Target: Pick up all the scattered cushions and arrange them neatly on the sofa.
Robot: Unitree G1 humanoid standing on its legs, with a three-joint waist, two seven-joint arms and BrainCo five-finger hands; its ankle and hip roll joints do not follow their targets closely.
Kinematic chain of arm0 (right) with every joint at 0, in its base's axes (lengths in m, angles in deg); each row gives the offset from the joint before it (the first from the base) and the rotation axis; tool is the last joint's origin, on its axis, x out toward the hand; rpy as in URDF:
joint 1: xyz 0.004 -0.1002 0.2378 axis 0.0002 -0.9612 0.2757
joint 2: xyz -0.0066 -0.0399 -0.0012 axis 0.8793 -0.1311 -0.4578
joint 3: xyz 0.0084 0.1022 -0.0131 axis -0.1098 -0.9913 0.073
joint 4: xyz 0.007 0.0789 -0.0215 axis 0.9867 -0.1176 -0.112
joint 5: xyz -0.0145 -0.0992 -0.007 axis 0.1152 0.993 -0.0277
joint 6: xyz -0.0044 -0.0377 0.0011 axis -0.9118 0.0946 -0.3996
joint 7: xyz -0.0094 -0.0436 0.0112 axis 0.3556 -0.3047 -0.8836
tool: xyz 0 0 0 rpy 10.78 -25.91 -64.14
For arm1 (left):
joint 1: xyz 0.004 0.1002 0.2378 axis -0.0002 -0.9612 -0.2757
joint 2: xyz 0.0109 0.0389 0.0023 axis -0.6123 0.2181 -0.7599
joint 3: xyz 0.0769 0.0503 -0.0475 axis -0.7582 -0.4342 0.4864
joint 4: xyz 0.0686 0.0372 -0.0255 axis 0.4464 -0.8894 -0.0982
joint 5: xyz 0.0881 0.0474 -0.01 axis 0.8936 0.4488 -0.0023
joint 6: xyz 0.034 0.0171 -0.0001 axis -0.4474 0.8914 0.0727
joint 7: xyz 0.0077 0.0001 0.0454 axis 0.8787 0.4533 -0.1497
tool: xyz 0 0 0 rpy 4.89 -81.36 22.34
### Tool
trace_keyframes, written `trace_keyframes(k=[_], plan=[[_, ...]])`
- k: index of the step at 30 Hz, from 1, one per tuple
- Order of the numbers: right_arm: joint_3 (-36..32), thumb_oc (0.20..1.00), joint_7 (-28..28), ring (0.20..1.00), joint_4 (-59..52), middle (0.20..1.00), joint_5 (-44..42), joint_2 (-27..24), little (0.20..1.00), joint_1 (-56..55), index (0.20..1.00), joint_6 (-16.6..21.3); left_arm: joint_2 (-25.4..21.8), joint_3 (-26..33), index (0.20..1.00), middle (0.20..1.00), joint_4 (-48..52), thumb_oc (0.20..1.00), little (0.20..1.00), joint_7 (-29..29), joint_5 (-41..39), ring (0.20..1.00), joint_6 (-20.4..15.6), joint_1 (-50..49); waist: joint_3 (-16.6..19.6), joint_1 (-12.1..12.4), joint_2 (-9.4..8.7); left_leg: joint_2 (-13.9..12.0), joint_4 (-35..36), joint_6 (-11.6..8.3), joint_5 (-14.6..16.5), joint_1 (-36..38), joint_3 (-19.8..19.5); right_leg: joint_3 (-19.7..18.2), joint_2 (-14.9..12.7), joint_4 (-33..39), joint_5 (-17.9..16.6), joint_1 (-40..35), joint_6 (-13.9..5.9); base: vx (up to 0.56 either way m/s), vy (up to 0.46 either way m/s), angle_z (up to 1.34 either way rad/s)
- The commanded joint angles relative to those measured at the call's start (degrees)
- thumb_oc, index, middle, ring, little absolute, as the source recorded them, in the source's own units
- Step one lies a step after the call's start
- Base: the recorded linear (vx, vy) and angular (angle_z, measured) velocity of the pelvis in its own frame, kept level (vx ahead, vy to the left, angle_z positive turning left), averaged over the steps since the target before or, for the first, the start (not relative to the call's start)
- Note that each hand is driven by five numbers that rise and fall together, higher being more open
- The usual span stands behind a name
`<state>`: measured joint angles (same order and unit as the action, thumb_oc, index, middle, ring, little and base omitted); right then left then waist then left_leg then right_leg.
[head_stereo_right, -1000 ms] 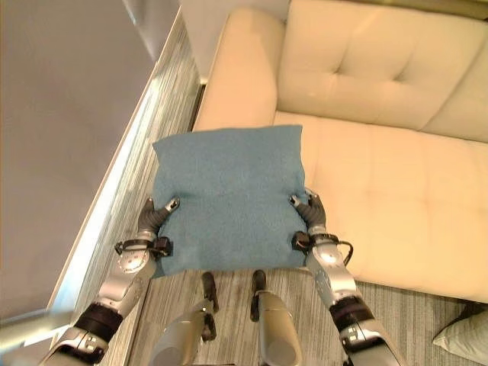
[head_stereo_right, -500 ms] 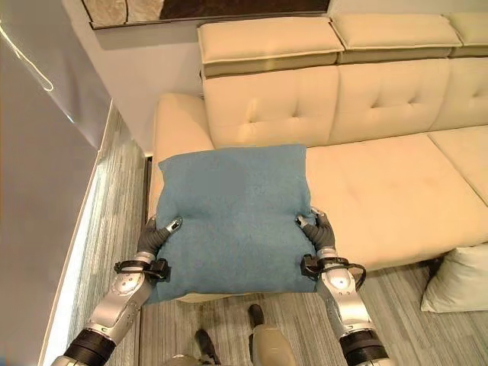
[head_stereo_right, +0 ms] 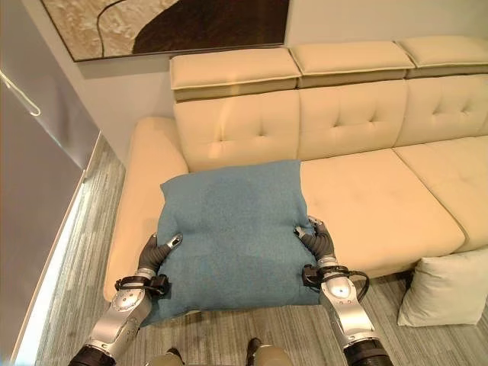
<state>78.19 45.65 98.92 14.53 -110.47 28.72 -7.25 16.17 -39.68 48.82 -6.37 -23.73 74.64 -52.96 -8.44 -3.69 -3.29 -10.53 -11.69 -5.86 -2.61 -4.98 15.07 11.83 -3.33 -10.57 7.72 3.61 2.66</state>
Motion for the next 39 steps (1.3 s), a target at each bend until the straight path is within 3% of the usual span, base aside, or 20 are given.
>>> trace_keyframes(k=[1, 5, 7, 12, 15, 19, 23, 25, 27, 30, 33, 35, 36, 37, 39], plan=[[-0.24, 0.2, 0.35, 0.2, -7.66, 0.2, 1.23, 2.51, 0.2, 3.85, 0.2, 4.65, -0.54, -0.95, 0.2, 0.2, 7.02, 0.2, 0.2, 1.82, 2.01, 0.2, -4.09, 4.44, 0.32, 1.37, -1.03, 8.73, 0.12, 2.6, 5.84, -2.91, -2.75, -2.71, 0.05, 9.21, -3.95, -6.98, -8.06, 0.09, 0.046, -0.29], [-0.3, 0.2, -0.47, 0.2, -8.18, 0.2, 2.43, 3.17, 0.2, 3.11, 0.2, 4.31, -0.29, -0.88, 0.2, 0.2, 7.22, 0.2, 0.2, 2.3, 2.23, 0.2, -3.92, 4.03, 1.2, 2.26, -0.16, 11.17, 4.25, 4.15, 5.86, -0.69, -7.09, -3.17, -0.14, 5.18, -2.31, -6.8, -9.12, 0.14, 0.107, -0.48], [-0.1, 0.2, -0.85, 0.2, -7.77, 0.2, 3.1, 3.64, 0.2, 3.33, 0.2, 3.99, -0.83, -0.46, 0.2, 0.2, 7.23, 0.2, 0.2, 2.26, 2.26, 0.2, -3.55, 3.69, 0.85, 2.19, 0.26, 11.31, 5.87, 5.6, 6.31, 1.83, -6.84, -3.76, -1.7, -2.78, -2.69, -3.95, -10.76, 0.14, 0.153, -0.44], [0.1, 0.2, -1.07, 0.2, -8.03, 0.2, 3.14, 4.71, 0.2, 3.37, 0.2, 3.97, -1.68, -0.11, 0.2, 0.2, 7.0, 0.2, 0.2, 2.05, 2.39, 0.2, -3.27, 4.23, -0.05, 1.55, 0.81, 10.95, 7.01, 6.86, 7.05, 3.81, -6.85, -6.96, -1.96, -10.67, -3.39, 1.78, -11.47, 0.09, 0.063, -0.28], [0.93, 0.2, -0.97, 0.2, -7.39, 0.2, 3.45, 4.56, 0.2, 4.79, 0.2, 3.82, -1.61, -0.01, 0.2, 0.2, 7.12, 0.2, 0.2, 2.0, 2.38, 0.2, -3.4, 4.26, 0.28, 1.59, 0.91, 11.47, 8.36, 7.08, 8.11, 5.6, -6.69, -6.6, -2.13, -5.34, -4.61, 3.54, -10.88, 0.16, -0.017, -0.07], [1.69, 0.2, -0.93, 0.2, -7.4, 0.2, 4.32, 3.71, 0.2, 6.08, 0.2, 3.3, -0.89, 0.71, 0.2, 0.2, 6.56, 0.2, 0.2, 1.68, 2.51, 0.2, -3.64, 4.03, -0.46, -0.24, 0.35, 12.69, 8.5, 6.81, 11.33, 10.13, -8.49, -8.14, -0.24, 6.7, -9.64, 8.45, -12.17, 0.26, -0.068, -0.21], [1.79, 0.2, -1.07, 0.2, -7.58, 0.2, 4.44, 3.31, 0.2, 6.06, 0.2, 3.43, -0.72, 0.64, 0.2, 0.2, 6.36, 0.2, 0.2, 2.22, 2.81, 0.2, -4.03, 3.92, -0.19, -0.5, -0.06, 12.83, 7.9, 6.52, 12.86, 11.32, -9.09, -8.52, -0.59, 8.27, -10.55, 6.84, -12.17, 0.2, -0.1, 0.34], [1.36, 0.2, -1.33, 0.2, -7.77, 0.2, 4.86, 2.68, 0.2, 4.83, 0.2, 3.64, 0.28, 0.57, 0.2, 0.2, 6.03, 0.2, 0.2, 2.43, 2.06, 0.2, -4.24, 3.41, 1.29, -0.95, -0.12, 10.72, 4.99, 4.19, 13.38, 11.85, -9.53, -7.94, -0.73, 8.14, -10.63, 4.17, -10.8, 0.34, -0.269, 0.36], [0.78, 0.2, -0.73, 0.2, -7.58, 0.2, 4.62, 1.77, 0.2, 4.44, 0.2, 3.87, 0.57, -0.28, 0.2, 0.2, 5.79, 0.2, 0.2, 2.52, 1.42, 0.2, -4.32, 4.32, 0.93, -1.24, -1.02, 8.17, -3.94, 2.17, 9.91, 7.69, -8.23, -7.04, -0.93, 8.36, -9.57, 1.97, -9.24, 0.16, -0.271, 0.48], [0.28, 0.2, -0.18, 0.2, -7.81, 0.2, 4.27, 0.46, 0.2, 4.53, 0.2, 4.15, 0.6, -0.69, 0.2, 0.2, 5.7, 0.2, 0.2, 2.31, 1.01, 0.2, -4.16, 5.27, 0.22, -1.36, -1.76, 5.43, -13.2, 2.1, 7.41, 2.05, -6.4, -4.98, -0.37, 8.86, -7.57, -0.75, -7.18, 0.1, -0.183, 0.69], [-0.42, 0.2, -0.39, 0.2, -7.95, 0.2, 4.27, 0.09, 0.2, 3.67, 0.2, 3.72, 0.86, -0.64, 0.2, 0.2, 5.29, 0.2, 0.2, 2.62, 0.87, 0.2, -3.61, 5.62, 0.37, -0.98, -2.07, 6.04, -7.09, 3.44, 9.43, 0.05, -4.4, -4.05, -0.73, 9.48, -6.31, -2.32, -7.4, 0.11, -0.026, 0.36], [-0.7, 0.2, -0.38, 0.2, -8.18, 0.2, 4.37, -0.08, 0.2, 3.26, 0.2, 3.76, 0.92, -0.71, 0.2, 0.2, 5.13, 0.2, 0.2, 2.59, 1.18, 0.2, -3.48, 5.66, 0.41, -0.89, -1.89, 6.25, -4.37, 3.33, 9.0, -0.34, -4.17, -3.72, -0.68, 9.65, -6.15, -2.65, -7.67, 0.12, 0.05, 0.35], [-1.05, 0.2, 0.04, 0.2, -7.77, 0.2, 4.58, -0.04, 0.2, 2.97, 0.2, 3.58, 0.89, -0.81, 0.2, 0.2, 5.01, 0.2, 0.2, 2.62, 1.9, 0.2, -3.29, 5.86, 0.15, -0.37, -1.41, 6.71, 0.75, 2.56, 5.79, -1.78, -3.8, -3.22, -0.56, 9.78, -5.42, -3.63, -7.96, 0.15, 0.098, -0.01], [-1.25, 0.2, -0.19, 0.2, -7.65, 0.2, 4.49, 0.25, 0.2, 2.78, 0.2, 3.3, 0.99, -0.49, 0.2, 0.2, 5.16, 0.2, 0.2, 2.86, 1.66, 0.2, -3.44, 5.6, 0.42, -0.22, -0.78, 6.85, 4.56, 2.47, 5.42, -0.74, -3.73, -3.47, -0.13, 9.7, -4.93, -3.98, -8.16, 0.19, 0.128, -0.02], [-1.53, 0.2, -0.18, 0.2, -7.81, 0.2, 5.02, 0.73, 0.2, 2.73, 0.2, 3.18, 0.77, -0.13, 0.2, 0.2, 5.62, 0.2, 0.2, 2.9, 2.03, 0.2, -3.47, 5.08, 0.76, -0.08, -0.34, 7.65, 5.74, 2.59, 4.88, -0.09, -4.61, -3.45, -0.32, 9.22, -4.18, -4.58, -8.51, 0.15, 0.134, -0.1]])
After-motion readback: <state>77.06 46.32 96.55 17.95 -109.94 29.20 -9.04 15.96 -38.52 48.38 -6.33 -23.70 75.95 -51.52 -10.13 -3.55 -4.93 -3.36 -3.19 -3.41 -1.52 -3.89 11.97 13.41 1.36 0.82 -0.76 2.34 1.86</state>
